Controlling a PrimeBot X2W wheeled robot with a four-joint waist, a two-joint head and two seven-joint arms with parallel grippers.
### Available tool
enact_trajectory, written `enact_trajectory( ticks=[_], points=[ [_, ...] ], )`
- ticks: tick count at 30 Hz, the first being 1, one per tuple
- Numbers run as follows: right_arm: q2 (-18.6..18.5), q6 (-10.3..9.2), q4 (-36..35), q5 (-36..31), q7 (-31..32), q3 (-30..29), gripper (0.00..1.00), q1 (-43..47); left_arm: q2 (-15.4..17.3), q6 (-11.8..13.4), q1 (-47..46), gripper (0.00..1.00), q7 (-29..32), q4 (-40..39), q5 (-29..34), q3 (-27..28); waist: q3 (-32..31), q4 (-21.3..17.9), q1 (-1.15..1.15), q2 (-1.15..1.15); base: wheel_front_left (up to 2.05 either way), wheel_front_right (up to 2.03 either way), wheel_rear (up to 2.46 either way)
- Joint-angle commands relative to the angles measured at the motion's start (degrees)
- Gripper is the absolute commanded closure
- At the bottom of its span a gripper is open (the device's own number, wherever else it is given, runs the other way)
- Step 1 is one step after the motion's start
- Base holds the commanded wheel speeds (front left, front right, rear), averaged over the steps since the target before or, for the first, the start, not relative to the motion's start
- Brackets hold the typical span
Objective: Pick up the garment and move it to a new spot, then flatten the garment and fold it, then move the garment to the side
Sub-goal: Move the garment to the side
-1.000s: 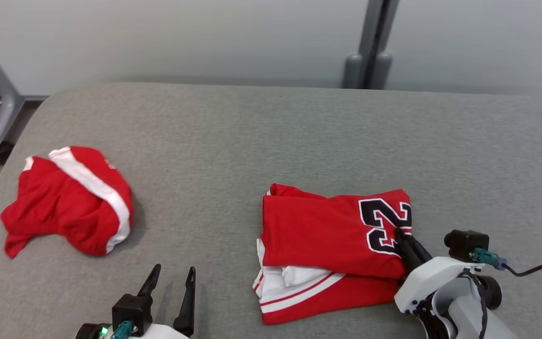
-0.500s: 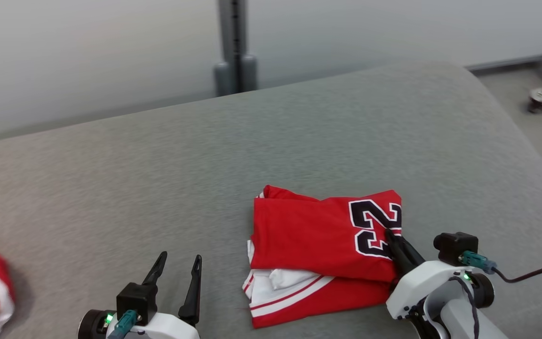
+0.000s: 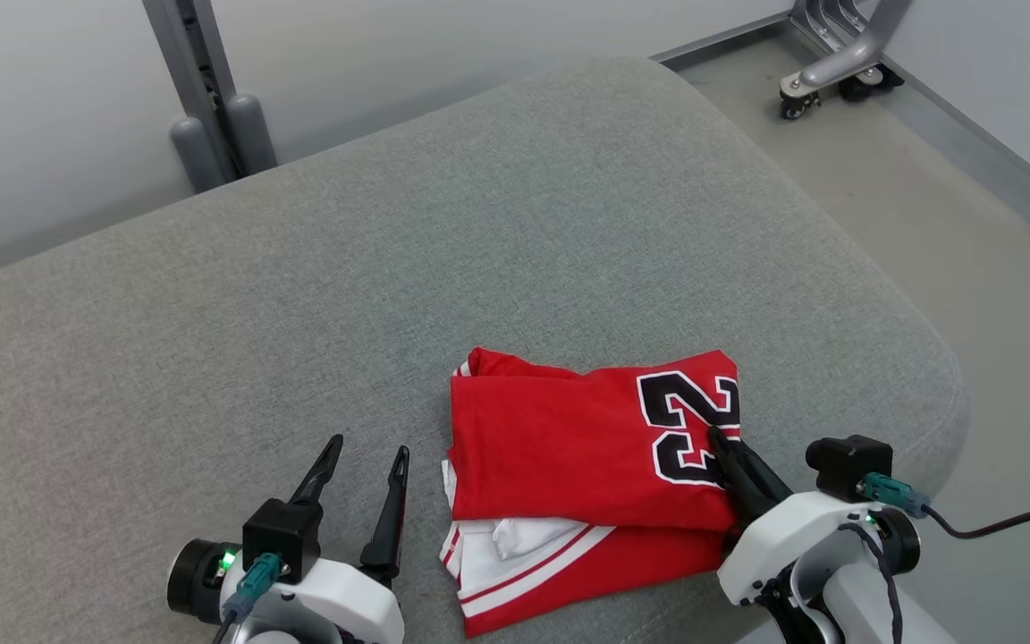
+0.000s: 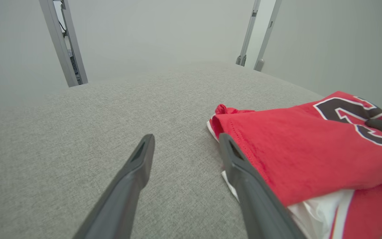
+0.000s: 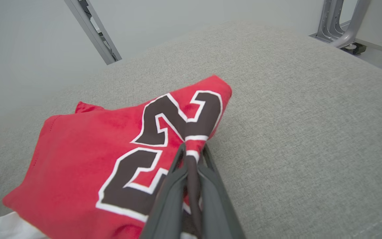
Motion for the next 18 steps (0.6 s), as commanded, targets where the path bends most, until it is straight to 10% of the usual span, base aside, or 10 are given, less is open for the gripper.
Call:
enact_trajectory(
  ticks=[1,18],
  points=[
    [-0.24,0.00,-0.38,0.18,-0.03,-0.51,1.00,0.07,0.35,-0.20,-1.21,0.00,-0.08,0.01,0.43,0.00,0.95,-0.25,0.00,0.00,0.00,0.00,0.00],
    [-3.44,0.00,6.46,-10.70,-0.04,-14.16,1.00,-16.66,0.69,-2.17,-5.65,0.00,-0.08,-0.52,5.92,0.43,10.01,14.36,0.00,0.00,0.00,0.00,0.00]
  ],
)
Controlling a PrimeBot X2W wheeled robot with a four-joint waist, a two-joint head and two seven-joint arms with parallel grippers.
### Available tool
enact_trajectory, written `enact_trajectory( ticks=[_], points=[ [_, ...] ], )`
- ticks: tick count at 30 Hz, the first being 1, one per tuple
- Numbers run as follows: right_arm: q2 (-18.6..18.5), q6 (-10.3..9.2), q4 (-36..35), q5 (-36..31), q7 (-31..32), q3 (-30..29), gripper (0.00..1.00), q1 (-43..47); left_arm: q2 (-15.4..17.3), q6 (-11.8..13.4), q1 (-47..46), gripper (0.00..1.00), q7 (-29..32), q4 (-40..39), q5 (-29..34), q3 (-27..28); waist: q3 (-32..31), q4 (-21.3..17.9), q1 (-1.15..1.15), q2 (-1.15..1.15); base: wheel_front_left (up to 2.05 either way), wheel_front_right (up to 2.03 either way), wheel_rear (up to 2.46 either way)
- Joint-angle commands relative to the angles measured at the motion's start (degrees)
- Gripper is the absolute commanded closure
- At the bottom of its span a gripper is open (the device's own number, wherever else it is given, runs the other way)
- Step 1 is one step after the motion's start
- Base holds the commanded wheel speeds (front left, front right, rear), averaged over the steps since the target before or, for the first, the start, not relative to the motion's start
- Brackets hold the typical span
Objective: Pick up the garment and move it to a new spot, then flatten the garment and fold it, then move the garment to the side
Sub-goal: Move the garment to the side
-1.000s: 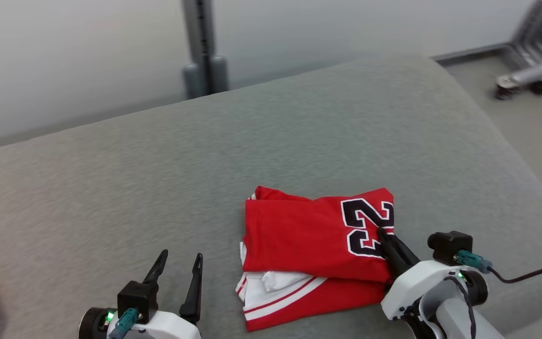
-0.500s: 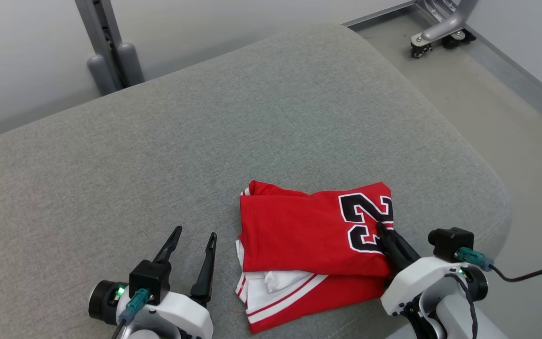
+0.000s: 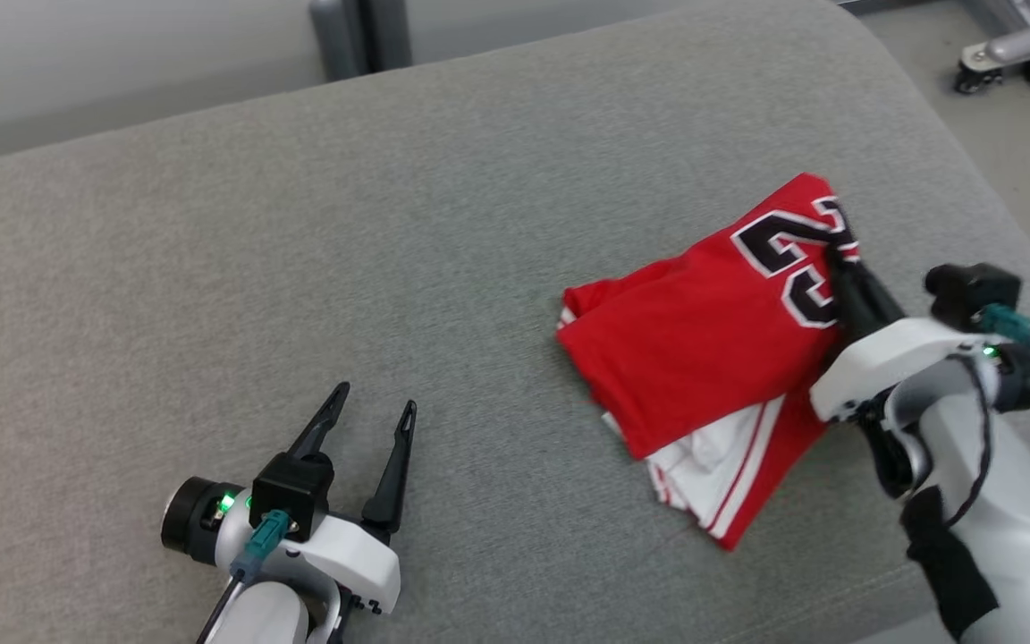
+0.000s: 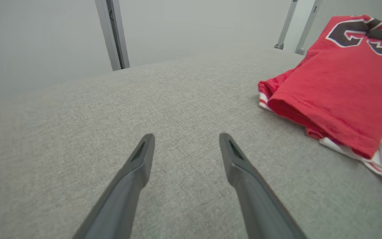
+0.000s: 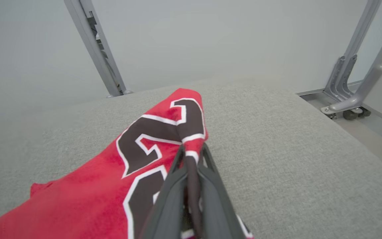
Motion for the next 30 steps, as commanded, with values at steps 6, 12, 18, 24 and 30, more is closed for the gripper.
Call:
enact_trajectory(
  ticks=[6,12,18,24,30],
  points=[
    [-6.09,-0.02,4.83,-6.48,-0.02,-10.53,1.00,-7.12,0.64,-0.68,-3.05,0.00,-0.09,-1.45,1.76,0.36,6.42,7.58,0.00,0.00,0.00,0.00,0.00],
    [-13.35,-0.02,7.69,-14.91,-0.02,-23.46,1.00,-10.60,0.72,-1.04,-4.32,0.00,-0.04,-1.67,2.58,0.10,8.60,10.71,0.00,0.00,0.00,0.00,0.00],
    [-17.21,-0.02,8.04,-24.02,-0.02,-33.37,1.00,-11.20,0.71,-1.17,-5.00,0.00,-0.03,-1.55,2.70,-0.05,9.31,12.01,0.00,0.00,0.00,0.00,0.00],
    [-18.67,-0.02,7.19,-31.15,-0.02,-39.25,1.00,-11.80,0.68,-1.31,-5.43,0.00,-0.02,-0.68,2.92,-0.30,9.70,12.67,0.00,0.00,0.00,0.00,0.00],
    [-17.71,-0.02,3.80,-36.16,-0.02,-45.92,0.00,-12.69,0.61,-0.73,-5.77,0.00,-0.02,-0.38,2.70,-0.07,9.17,13.29,0.00,0.00,0.00,0.00,0.00]
  ],
)
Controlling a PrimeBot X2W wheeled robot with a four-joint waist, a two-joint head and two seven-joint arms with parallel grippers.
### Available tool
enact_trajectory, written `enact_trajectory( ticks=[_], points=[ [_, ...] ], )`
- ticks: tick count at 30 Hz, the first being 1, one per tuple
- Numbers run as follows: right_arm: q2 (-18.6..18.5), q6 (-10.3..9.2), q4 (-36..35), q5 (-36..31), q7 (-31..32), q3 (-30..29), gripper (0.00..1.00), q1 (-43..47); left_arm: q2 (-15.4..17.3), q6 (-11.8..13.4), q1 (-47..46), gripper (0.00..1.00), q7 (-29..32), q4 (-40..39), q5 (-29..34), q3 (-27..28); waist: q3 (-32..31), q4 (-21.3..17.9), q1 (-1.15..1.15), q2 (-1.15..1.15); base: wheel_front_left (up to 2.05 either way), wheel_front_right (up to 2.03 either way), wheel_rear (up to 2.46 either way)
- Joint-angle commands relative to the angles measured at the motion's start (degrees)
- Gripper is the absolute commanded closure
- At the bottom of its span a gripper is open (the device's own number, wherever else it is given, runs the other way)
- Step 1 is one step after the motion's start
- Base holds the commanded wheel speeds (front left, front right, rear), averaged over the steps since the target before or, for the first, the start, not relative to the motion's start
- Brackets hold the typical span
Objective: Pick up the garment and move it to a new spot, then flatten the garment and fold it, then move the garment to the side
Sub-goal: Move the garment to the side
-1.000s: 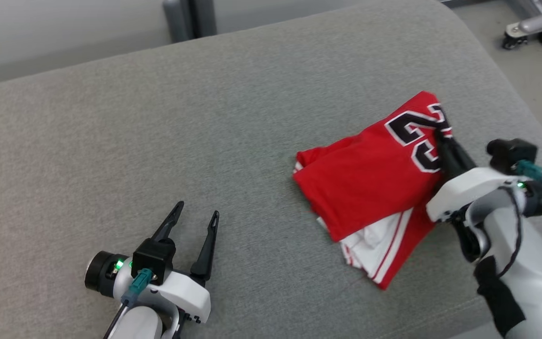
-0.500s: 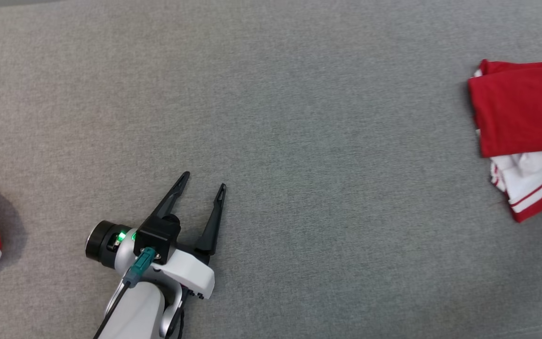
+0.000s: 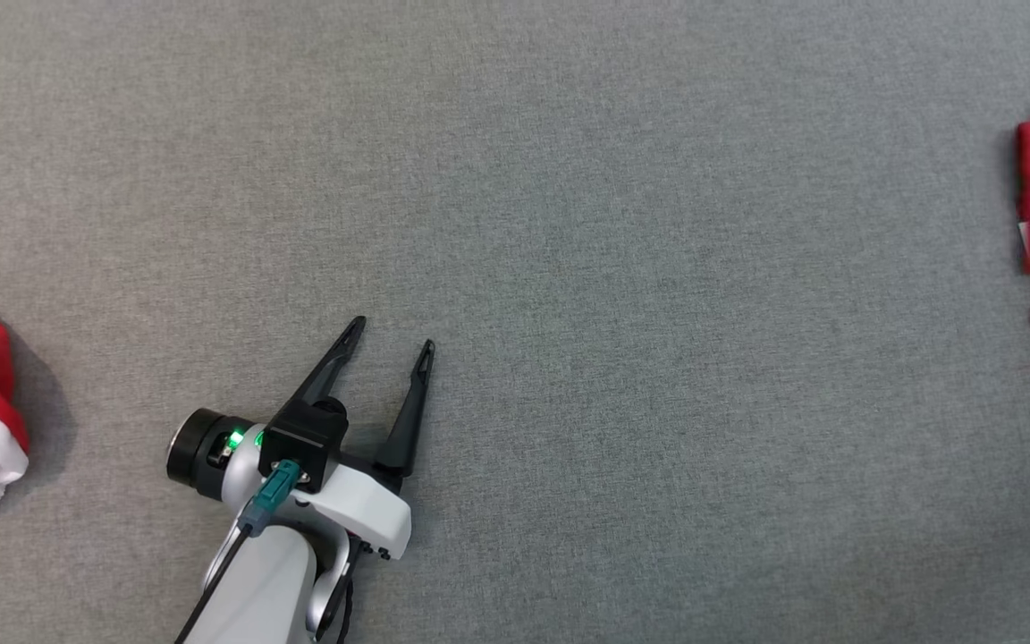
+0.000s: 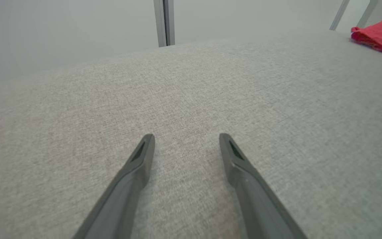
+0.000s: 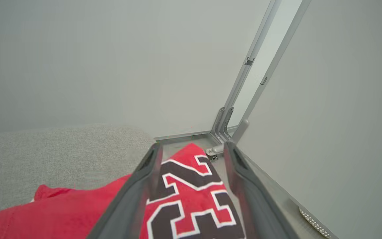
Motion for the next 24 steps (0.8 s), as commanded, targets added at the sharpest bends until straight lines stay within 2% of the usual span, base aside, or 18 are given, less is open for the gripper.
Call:
enact_trajectory(
  ticks=[1,5,11,18,24],
  points=[
    [1.03,-0.02,-1.60,-1.04,-0.02,-0.71,0.00,-0.81,0.67,0.56,0.03,0.00,0.07,1.03,-0.11,0.56,-0.61,0.26,0.00,0.00,0.00,0.00,0.00],
    [4.92,-0.02,-5.65,0.51,-0.02,1.62,0.00,-0.44,0.46,1.17,1.25,0.00,0.04,1.03,-0.97,1.13,-2.30,0.57,0.00,0.00,0.00,0.00,0.00],
    [11.30,-0.02,-14.80,7.11,-0.01,13.93,0.00,5.28,0.27,2.63,2.98,0.00,0.04,0.76,-2.37,2.65,-6.06,1.25,0.00,0.00,0.00,0.00,0.00],
    [15.19,-0.02,-22.48,15.75,-0.01,25.26,0.00,15.84,0.17,3.97,5.46,0.00,0.04,0.69,-3.82,5.02,-10.86,2.91,0.00,0.00,0.00,0.00,0.00],
    [17.24,-0.02,-23.86,18.20,-0.02,29.83,0.00,23.42,0.11,4.79,7.76,0.00,0.04,0.55,-4.85,6.72,-14.25,4.32,0.00,0.00,0.00,0.00,0.00]
  ],
)
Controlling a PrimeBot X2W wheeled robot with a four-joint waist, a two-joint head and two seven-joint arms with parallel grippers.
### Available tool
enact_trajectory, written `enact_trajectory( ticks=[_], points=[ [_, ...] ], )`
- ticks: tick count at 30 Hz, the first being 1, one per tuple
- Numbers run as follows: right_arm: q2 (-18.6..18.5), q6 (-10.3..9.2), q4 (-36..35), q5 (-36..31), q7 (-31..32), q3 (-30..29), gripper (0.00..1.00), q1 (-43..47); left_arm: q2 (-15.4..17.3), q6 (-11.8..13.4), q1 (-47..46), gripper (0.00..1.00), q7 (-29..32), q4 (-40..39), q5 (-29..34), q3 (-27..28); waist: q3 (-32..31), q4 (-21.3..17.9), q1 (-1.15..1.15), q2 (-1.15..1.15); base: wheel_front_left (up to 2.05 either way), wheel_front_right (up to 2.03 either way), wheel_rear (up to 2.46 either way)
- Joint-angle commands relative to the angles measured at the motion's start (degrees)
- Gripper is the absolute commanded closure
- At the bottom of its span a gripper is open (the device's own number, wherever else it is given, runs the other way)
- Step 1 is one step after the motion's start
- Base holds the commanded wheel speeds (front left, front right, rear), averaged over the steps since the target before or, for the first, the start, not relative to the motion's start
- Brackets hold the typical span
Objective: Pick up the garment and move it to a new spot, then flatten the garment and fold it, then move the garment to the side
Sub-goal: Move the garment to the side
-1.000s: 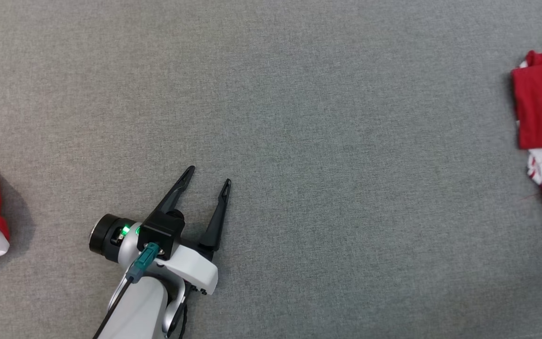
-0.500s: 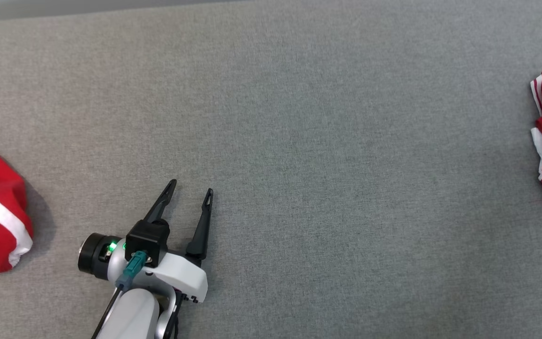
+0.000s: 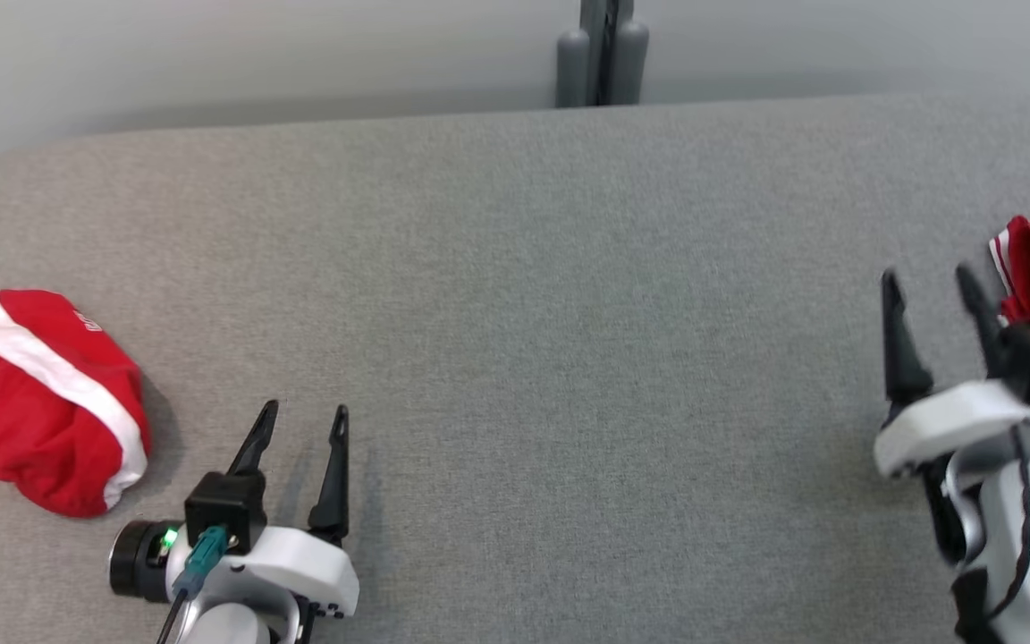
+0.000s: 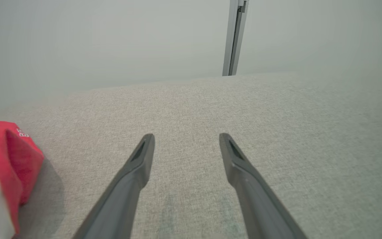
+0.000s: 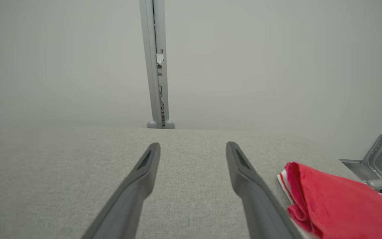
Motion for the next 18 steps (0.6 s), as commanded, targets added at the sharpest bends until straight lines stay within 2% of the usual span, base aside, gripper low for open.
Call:
enact_trajectory(
  ticks=[1,4,9,18],
  points=[
    [-0.06,-0.02,-0.20,0.35,0.00,0.44,0.00,1.84,0.17,0.57,0.88,0.00,-0.01,-0.05,-0.44,0.57,-1.96,1.15,0.00,0.00,0.00,0.00,0.00],
    [1.09,-0.02,-0.82,0.38,0.00,1.39,0.00,5.51,0.17,1.05,2.12,0.00,-0.01,0.03,-1.26,1.83,-3.76,1.92,0.00,0.00,0.00,0.00,0.00],
    [2.56,-0.02,-2.97,1.53,0.00,-1.04,0.00,11.84,0.17,1.55,5.07,0.00,-0.01,0.29,-1.26,4.08,-7.81,3.25,0.00,0.00,0.00,0.00,0.00],
    [3.05,-0.02,-3.96,3.16,0.00,0.72,0.00,17.12,0.16,1.02,9.59,0.00,-0.01,-0.20,-1.20,7.68,-12.46,2.84,0.00,0.00,0.00,0.00,0.00]
  ],
)
